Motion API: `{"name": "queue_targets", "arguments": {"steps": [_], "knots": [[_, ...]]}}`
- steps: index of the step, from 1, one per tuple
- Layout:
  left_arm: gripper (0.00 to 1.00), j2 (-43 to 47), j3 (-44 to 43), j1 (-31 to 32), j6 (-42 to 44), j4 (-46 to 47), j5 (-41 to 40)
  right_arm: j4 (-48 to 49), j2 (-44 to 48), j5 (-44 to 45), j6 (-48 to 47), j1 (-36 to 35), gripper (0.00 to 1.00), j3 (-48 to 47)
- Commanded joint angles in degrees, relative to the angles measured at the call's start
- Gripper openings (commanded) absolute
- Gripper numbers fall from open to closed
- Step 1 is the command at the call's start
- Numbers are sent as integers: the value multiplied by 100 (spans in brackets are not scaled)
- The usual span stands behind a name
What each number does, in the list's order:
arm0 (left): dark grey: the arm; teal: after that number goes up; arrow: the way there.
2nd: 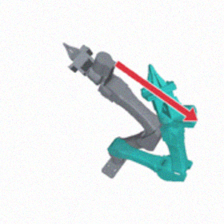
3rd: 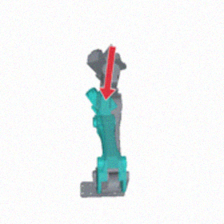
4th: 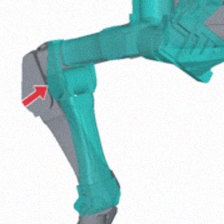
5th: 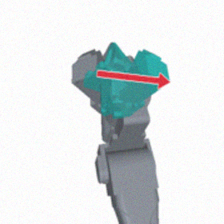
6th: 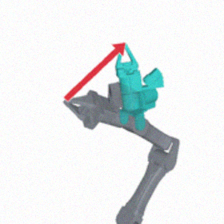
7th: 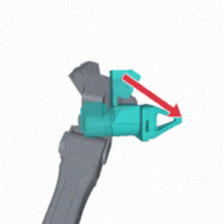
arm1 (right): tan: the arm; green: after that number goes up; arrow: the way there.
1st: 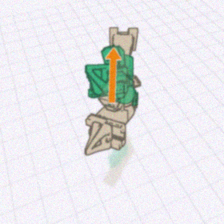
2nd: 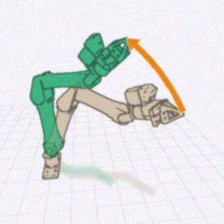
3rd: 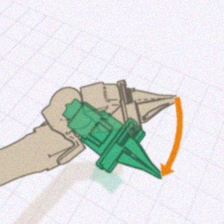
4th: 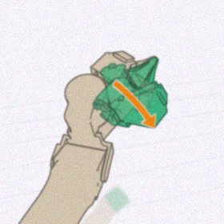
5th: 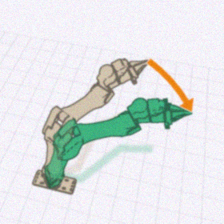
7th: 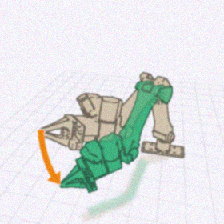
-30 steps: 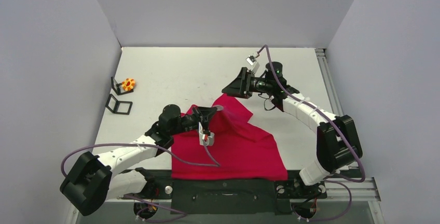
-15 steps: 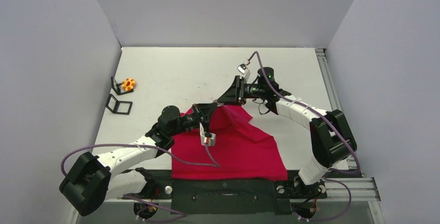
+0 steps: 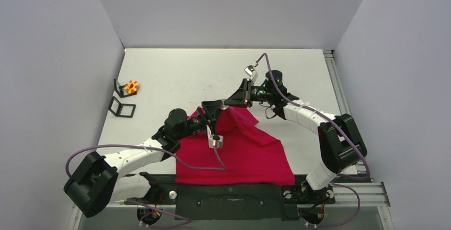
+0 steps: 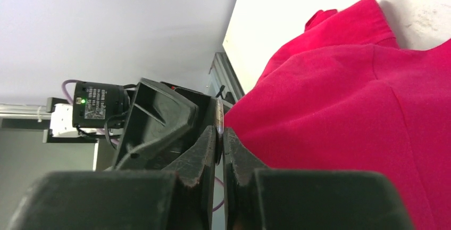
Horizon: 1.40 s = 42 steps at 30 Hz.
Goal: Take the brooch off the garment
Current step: Remove the brooch from the clothes.
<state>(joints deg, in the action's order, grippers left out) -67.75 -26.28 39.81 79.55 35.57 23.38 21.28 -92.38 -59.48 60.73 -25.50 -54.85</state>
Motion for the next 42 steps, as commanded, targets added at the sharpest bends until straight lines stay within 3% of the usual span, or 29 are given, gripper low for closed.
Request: {"name": "queue_targets", "arguments": {"steps": [1, 4, 6, 10, 13, 16, 18, 21, 24, 31, 42], "knots": [[55, 16, -47, 3, -117, -267, -582, -573, 438, 402, -775, 189, 0, -233], [67, 319, -165, -73, -854, -770, -1033, -1018, 638, 1131, -1545, 350, 0, -341], [78, 551, -520, -167, -1827, -1565, -1176, -1465, 747, 1570, -2164, 318, 0, -443], [87, 469, -1820, -698, -4258, -4331, -616, -1814, 944, 2557, -3181, 46, 0, -349], [90, 101, -2616, -1348, -6855, -5101, -460, -1868, 1262, 3727, -3932, -333, 0, -48], [91, -525, -3043, -1982, -8723, -5830, -64, -1680, 1573, 4751, -4452, -923, 0, 282], [89, -996, -3290, -2437, -10139, -6136, 617, -1467, 1757, 5554, -4895, -1400, 0, 481], [79, -1667, -3327, -2900, -11383, -5985, 2019, -1089, 1924, 6780, -5691, -2138, 0, 823], [72, -1703, -2964, -2908, -12753, -4874, 2501, -684, 1885, 7587, -6405, -2599, 0, 1002], [59, -1827, -2700, -2766, -13299, -4198, 2682, -304, 1646, 8085, -7213, -3256, 0, 1087], [51, -2298, -3265, -2383, -13763, -3519, 2729, -297, 1250, 8046, -7316, -3443, 0, 770]]}}
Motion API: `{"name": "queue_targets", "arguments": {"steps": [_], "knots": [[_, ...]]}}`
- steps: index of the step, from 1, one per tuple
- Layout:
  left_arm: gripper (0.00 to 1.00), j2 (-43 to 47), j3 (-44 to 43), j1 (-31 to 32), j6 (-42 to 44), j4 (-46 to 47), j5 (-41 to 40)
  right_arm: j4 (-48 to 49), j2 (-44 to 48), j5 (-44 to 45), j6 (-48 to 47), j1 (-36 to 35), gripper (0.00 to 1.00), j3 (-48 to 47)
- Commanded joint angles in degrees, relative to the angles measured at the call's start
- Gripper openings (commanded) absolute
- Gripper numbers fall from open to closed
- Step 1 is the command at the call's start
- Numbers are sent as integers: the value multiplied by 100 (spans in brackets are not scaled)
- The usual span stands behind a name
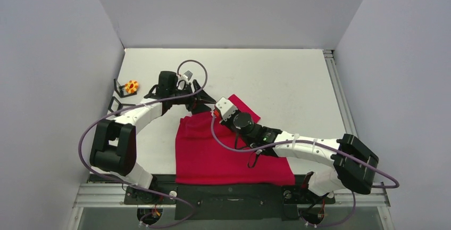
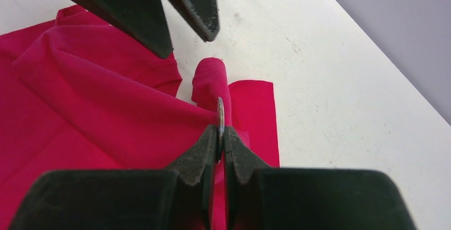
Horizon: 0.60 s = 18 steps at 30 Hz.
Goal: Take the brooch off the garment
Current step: Remove the brooch from the clothes.
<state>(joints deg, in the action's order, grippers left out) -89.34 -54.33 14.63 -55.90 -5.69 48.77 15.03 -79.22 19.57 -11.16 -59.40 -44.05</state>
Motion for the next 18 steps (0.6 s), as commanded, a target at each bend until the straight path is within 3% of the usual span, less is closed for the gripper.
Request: {"name": "queue_targets", "arguments": {"steps": [1, 11, 18], "knots": [[51, -168, -502, 206, -173, 590, 196, 339, -106, 132, -137, -54, 0, -348], [51, -610, -1051, 473, 138, -89, 282, 294, -331, -5, -198, -55, 0, -624], [31, -707, -1078, 488, 159, -172, 366, 202, -437, 57, -137, -61, 0, -745]]}}
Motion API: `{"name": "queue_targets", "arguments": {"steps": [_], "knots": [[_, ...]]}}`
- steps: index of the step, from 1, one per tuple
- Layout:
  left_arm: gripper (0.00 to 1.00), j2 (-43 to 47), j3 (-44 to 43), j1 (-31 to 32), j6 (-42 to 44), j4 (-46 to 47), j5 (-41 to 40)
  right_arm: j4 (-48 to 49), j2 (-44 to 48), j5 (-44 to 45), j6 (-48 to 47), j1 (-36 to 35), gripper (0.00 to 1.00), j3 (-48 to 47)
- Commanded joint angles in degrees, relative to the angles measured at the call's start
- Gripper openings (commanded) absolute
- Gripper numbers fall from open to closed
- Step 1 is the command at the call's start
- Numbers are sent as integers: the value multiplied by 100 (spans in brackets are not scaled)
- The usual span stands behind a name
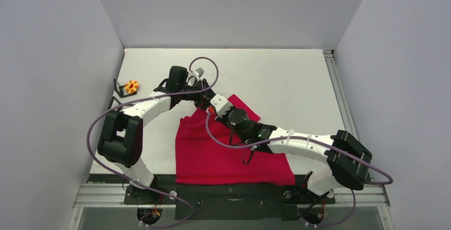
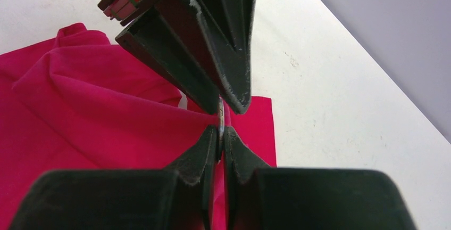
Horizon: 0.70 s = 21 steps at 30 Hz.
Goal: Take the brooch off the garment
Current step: Remove the brooch from the clothes.
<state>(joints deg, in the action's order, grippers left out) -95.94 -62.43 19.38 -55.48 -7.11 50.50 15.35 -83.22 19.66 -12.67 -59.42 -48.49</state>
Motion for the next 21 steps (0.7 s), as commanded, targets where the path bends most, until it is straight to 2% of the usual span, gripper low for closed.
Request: {"name": "queue_targets", "arguments": {"steps": [1, 4, 11, 14, 16, 17, 18, 21], "knots": [[25, -65, -262, 14, 113, -24, 222, 152, -61, 52, 25, -58, 0, -323], [23, -81, -236, 14, 63, 43, 266, 118, -114, 102, 33, -53, 0, -384], [33, -164, -237, 42, -35, 166, 379, 156, -175, 118, 26, -57, 0, -384], [27, -217, -198, 49, -127, 223, 422, 213, -207, 165, -1, -63, 0, -393], [16, -249, -148, 49, -208, 306, 465, 214, -219, 140, -4, -69, 2, -410], [11, -245, -134, 38, -235, 384, 480, 203, -216, 128, -6, -69, 6, -408], [2, -243, -106, 30, -272, 411, 492, 195, -195, 74, 17, -57, 8, -390], [0, -205, -31, -58, -290, 444, 476, 114, -95, -132, 99, -56, 18, -310]]}}
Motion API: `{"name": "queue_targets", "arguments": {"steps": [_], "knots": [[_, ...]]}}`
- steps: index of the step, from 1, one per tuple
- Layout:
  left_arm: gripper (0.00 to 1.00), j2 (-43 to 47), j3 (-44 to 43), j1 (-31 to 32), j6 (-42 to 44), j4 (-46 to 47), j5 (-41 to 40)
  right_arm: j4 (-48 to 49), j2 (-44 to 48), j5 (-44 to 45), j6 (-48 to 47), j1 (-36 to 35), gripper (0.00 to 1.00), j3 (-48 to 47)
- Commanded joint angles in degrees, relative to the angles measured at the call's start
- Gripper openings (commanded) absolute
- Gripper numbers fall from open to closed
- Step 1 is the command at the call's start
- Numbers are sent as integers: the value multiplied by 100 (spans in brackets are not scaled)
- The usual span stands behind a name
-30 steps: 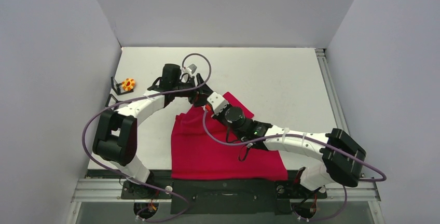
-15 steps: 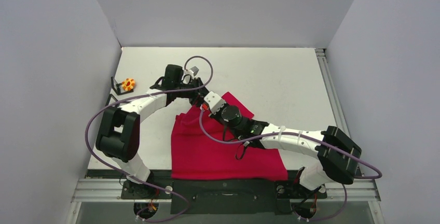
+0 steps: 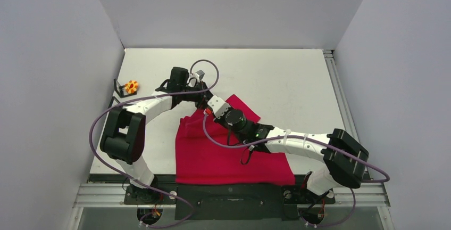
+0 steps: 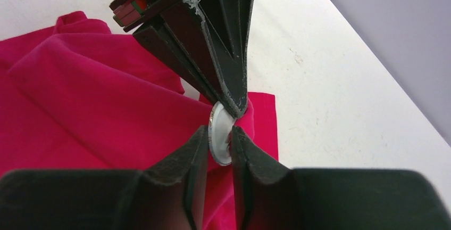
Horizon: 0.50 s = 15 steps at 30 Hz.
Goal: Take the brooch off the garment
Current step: Remove the brooch from the clothes.
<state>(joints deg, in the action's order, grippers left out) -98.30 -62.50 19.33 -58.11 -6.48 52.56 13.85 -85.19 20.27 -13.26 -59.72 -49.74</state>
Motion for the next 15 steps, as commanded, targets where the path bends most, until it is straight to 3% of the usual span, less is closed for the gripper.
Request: {"name": "queue_targets", "arguments": {"steps": [1, 2, 3, 7, 9, 12, 15], "knots": [[0, 31, 17, -80, -33, 382, 272, 248, 181, -316, 188, -3, 22, -126], [0, 30, 40, -127, -33, 382, 268, 223, 219, -466, 241, 5, 26, -61], [0, 24, 85, -151, -18, 383, 258, 184, 313, -609, 283, 71, 36, -40], [0, 62, 125, -240, 389, 132, 154, -262, 622, -1768, 698, 497, 61, -34], [0, 125, 79, -245, 820, -143, 92, -686, 744, -2588, 1003, 873, 67, -184], [0, 294, 134, -272, 1549, -334, -9, -1561, 793, -4095, 1310, 1571, 69, -594], [0, 613, 455, -319, 1916, 394, 123, -2234, 666, -4985, 1519, 2031, 69, -934]]}}
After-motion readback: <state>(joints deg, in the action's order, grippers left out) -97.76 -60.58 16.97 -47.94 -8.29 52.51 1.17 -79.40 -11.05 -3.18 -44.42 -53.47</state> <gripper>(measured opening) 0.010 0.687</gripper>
